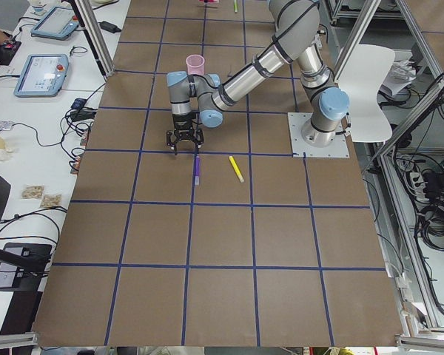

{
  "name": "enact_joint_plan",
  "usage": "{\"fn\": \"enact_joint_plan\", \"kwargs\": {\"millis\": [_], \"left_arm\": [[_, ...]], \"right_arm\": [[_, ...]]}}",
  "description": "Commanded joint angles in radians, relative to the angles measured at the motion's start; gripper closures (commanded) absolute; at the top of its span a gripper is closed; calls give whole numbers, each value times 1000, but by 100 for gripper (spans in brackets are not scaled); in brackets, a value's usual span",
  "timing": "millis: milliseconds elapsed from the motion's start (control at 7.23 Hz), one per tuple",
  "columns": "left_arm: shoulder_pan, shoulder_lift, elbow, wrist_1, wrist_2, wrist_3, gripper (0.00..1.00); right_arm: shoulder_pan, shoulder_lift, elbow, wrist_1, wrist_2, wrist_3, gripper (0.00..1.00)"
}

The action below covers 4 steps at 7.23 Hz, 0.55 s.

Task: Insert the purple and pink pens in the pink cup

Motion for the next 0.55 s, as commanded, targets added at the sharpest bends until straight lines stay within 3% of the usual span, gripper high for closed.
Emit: {"fn": "enact_joint_plan", "kwargs": {"millis": [0,415], "left_arm": [[-8,-12,-24,23,8,34,0],[-6,-34,-117,209,60,31,0]], "right_arm": [[122,-118,-20,69,18,17,100],[295,-250,-19,180,59,31,100]]}}
